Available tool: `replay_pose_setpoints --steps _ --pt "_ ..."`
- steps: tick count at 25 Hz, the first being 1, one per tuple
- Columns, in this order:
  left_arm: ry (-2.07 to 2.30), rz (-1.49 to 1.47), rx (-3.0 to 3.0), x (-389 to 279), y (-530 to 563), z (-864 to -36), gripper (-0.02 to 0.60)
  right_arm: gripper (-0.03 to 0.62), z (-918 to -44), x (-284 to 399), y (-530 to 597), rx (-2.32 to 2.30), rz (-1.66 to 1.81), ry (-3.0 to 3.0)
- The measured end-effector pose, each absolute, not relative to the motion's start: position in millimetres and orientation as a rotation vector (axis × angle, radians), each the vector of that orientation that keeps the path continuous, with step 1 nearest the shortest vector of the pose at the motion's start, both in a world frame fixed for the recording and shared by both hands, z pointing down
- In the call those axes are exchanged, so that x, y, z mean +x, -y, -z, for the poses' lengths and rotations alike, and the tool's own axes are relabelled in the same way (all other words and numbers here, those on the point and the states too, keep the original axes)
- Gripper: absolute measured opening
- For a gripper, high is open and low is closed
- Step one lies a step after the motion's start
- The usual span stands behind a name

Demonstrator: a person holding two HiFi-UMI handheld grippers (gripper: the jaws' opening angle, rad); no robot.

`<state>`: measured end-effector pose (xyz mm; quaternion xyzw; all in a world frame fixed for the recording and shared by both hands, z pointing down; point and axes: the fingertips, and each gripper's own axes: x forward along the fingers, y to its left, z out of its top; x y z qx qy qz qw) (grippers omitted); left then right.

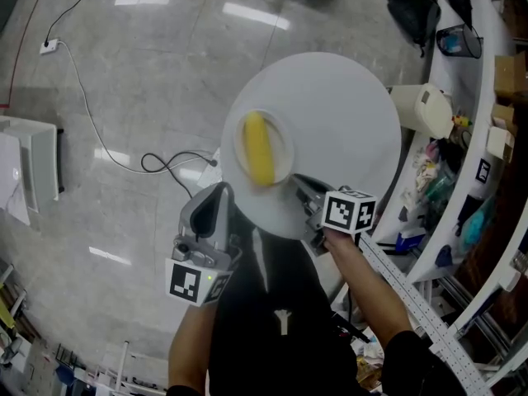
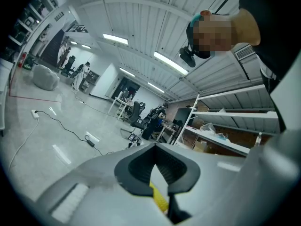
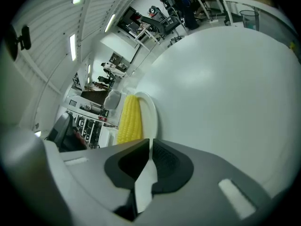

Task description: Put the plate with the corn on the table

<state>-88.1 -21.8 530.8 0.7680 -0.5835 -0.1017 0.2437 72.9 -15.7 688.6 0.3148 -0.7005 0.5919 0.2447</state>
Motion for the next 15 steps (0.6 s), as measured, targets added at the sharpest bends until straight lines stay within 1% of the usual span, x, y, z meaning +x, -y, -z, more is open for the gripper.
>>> replay_pose_setpoints --steps 3,15 --pt "1.608 0.292 2.09 -89.3 22.6 -527.2 0.003 0.012 -687.4 73.6 14.8 0.87 -1.585 1.913" --pt "1.598 0.244 2.104 -80.8 25.2 -493.4 0.003 0.009 -659.2 58.0 23.0 0.881 -1.488 1.985"
